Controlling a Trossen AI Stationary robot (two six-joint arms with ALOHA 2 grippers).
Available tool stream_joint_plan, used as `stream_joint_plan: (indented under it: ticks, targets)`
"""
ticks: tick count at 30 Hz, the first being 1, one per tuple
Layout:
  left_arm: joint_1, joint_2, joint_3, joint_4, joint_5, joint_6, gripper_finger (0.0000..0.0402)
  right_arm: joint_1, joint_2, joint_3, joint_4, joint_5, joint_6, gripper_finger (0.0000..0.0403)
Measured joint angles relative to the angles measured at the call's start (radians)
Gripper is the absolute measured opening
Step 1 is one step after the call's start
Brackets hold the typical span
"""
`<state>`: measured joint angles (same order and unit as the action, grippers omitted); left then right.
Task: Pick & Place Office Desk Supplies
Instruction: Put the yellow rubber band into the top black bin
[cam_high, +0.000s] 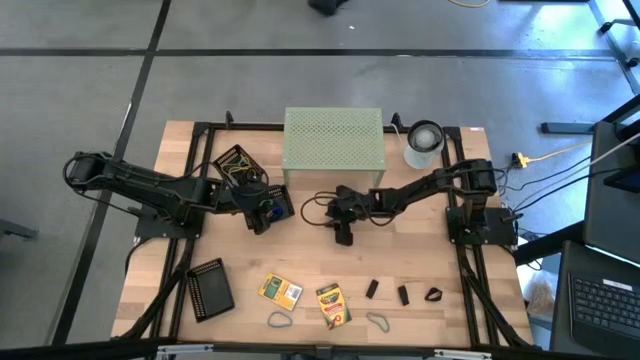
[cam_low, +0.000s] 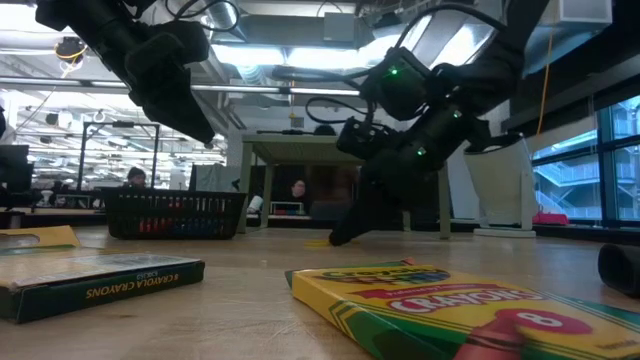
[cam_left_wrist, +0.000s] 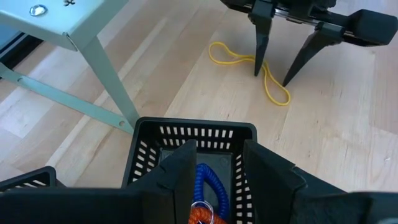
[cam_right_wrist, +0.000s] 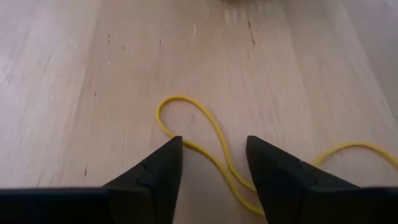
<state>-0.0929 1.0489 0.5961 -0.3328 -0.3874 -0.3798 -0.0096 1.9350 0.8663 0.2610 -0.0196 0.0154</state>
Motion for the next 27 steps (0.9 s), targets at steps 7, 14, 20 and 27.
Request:
stream_joint_plan:
  ticks: [7,14,20,27]
  targets:
    - [0.000,0.000,0.000,0.000,0.000,0.000,0.0127,0.000,-0.002,0.001,-0.040,-0.009,0.002,0.0098]
    - [0.000,0.000,0.000,0.000,0.000,0.000,0.0127,0.000,-0.001,-0.002,-0.017,-0.036,0.002,0.0014]
    - [0.000,0.000,0.000,0.000,0.000,0.000,0.0127,0.000,-0.001,-0.002,-0.009,-0.037,0.027,0.0005]
    - [0.000,0.000,0.000,0.001,-0.001,-0.051,0.0127,0.002,-0.059,-0.008,-0.036,-0.057,0.032,0.0002]
